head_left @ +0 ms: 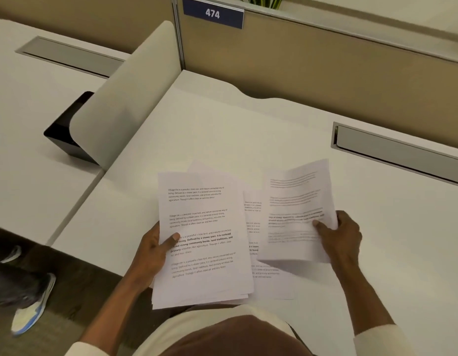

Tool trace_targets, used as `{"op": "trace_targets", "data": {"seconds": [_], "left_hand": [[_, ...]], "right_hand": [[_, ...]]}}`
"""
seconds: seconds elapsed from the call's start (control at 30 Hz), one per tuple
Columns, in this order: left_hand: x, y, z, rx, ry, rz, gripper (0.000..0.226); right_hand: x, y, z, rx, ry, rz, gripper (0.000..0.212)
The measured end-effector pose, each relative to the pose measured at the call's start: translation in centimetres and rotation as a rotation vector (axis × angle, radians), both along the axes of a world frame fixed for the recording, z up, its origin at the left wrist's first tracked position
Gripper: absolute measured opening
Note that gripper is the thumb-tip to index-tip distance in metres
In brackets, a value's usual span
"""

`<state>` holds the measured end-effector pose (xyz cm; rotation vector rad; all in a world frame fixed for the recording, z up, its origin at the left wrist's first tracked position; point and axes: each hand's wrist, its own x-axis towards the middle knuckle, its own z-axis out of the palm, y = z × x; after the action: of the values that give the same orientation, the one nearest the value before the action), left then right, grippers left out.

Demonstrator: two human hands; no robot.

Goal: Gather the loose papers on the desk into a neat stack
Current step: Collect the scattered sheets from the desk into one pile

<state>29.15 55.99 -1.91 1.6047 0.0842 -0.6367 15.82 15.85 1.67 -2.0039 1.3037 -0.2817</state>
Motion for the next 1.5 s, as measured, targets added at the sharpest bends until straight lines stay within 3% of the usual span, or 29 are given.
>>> {"op": "trace_targets", "data": {"seconds": [0.07, 0.17, 0.23, 0.47, 0.63, 0.73, 0.87, 0.97, 1.13, 1.27, 1.37, 1.5], "left_hand": [[0.1, -0.4, 0.0, -0.006, 0.003, 0.001, 0.037], [-0.1, -1.0, -0.2, -0.034, 0.015, 0.009, 0.036], [-0.2, -1.6, -0.4, -0.051, 0.029, 0.013, 0.042], [-1.3, -5.3, -0.5, -0.117, 0.093, -0.016, 0.042], [-2.2, -8.1, 0.1, -0.135, 0.113, -0.075, 0.037], [-2.9, -9.3, 0.2, -0.140, 0.117, -0.130, 0.037], [-3.5, -11.0, -0.3, -0.129, 0.102, -0.204, 0.034], [-4.0, -12.6, -0.1, -0.004, 0.004, -0.287, 0.035], [-6.1, -15.2, 0.6, 0.367, -0.128, -0.412, 0.085], [-7.3, -16.4, 0.8, 0.781, -0.310, -0.389, 0.071], [-7.3, -17.1, 0.5, 0.982, -0.317, -0.381, 0.072], [-7.4, -18.6, 1.1, 0.980, -0.150, -0.332, 0.088]], "right_hand": [[-0.4, -0.4, 1.3, 0.038, -0.184, -0.011, 0.022], [-0.8, -0.5, 3.0, 0.250, -0.481, -0.057, 0.025], [-0.8, -0.1, 3.4, 0.389, -0.547, -0.021, 0.029], [-1.1, 4.6, 0.7, 0.551, -0.279, 0.099, 0.032], [-2.5, 6.4, -1.2, 0.427, -0.024, 0.112, 0.049], [-3.1, 5.5, -1.5, 0.517, 0.018, 0.093, 0.068], [-3.3, 3.7, -1.6, 0.697, -0.038, 0.129, 0.061], [-3.3, 3.2, -2.1, 0.663, -0.030, 0.128, 0.051], [-3.0, 3.2, -2.6, 0.469, 0.131, 0.160, 0.047], [-2.5, 3.7, -2.6, 0.319, 0.224, 0.196, 0.046], [-2.0, 4.3, -2.5, 0.178, 0.353, 0.241, 0.061], [-1.0, 5.3, -2.0, 0.121, 0.471, 0.213, 0.086]]}}
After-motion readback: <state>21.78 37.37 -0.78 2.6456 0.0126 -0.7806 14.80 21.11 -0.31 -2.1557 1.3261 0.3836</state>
